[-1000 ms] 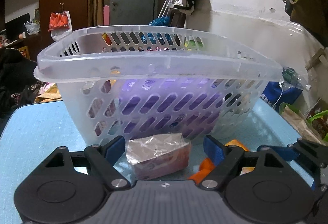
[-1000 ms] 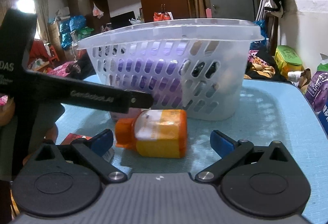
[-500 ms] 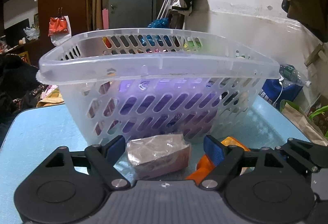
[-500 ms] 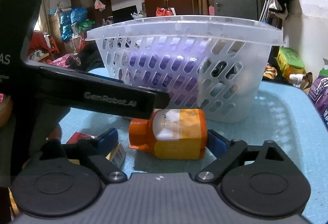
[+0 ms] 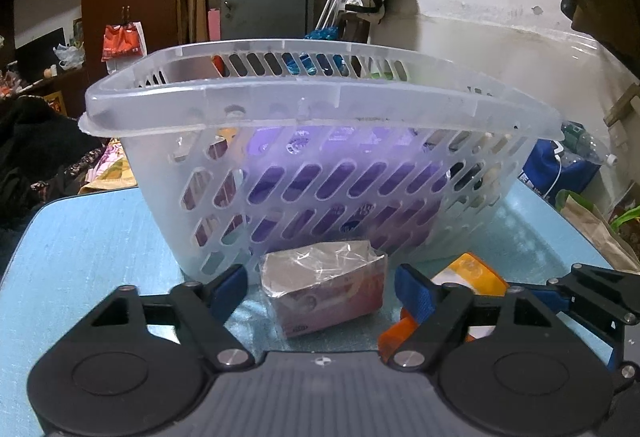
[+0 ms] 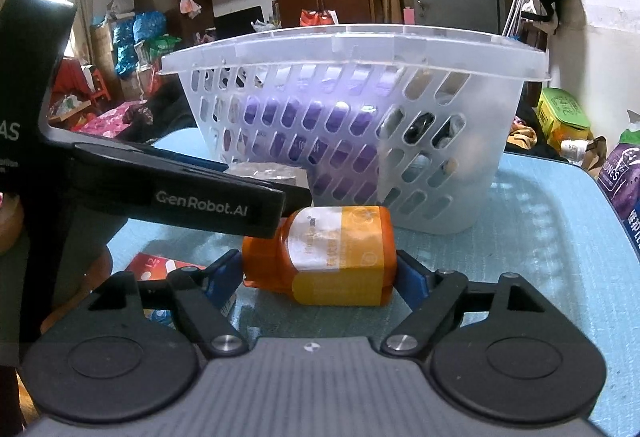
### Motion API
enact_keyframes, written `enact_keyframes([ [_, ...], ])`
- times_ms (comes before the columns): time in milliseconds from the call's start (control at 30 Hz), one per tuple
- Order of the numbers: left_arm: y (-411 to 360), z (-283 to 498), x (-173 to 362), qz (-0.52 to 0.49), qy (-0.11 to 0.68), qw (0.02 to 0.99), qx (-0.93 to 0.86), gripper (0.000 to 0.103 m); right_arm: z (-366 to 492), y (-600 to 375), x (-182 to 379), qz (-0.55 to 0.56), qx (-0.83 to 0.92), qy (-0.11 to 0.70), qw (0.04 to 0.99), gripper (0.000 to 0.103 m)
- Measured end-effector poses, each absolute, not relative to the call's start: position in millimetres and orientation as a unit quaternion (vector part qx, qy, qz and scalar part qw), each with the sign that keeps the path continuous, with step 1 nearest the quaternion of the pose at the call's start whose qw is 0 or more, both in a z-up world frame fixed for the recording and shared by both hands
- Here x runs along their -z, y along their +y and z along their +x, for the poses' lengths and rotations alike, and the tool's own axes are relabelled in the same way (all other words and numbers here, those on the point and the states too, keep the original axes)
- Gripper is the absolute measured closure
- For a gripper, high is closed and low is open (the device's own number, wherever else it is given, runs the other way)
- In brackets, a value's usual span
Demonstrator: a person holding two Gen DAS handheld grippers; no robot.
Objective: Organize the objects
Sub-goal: 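Grasp the pink-and-white box with the left gripper while the right gripper grasps the orange bottle, then carry the box with the left gripper while the right gripper carries the bottle into the basket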
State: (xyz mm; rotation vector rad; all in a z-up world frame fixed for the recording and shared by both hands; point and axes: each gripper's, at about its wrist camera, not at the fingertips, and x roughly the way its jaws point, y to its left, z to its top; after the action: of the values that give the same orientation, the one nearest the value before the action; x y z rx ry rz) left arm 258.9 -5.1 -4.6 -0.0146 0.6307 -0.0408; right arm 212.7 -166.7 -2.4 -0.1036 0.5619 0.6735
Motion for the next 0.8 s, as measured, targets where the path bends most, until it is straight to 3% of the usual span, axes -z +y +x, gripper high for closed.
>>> enact_keyframes([
  [800, 10, 172, -18, -0.018, 0.172, 0.984, 0.038, 0.035, 183, -250, -31, 0.01, -0.325, 0.165, 0.931, 0.022],
])
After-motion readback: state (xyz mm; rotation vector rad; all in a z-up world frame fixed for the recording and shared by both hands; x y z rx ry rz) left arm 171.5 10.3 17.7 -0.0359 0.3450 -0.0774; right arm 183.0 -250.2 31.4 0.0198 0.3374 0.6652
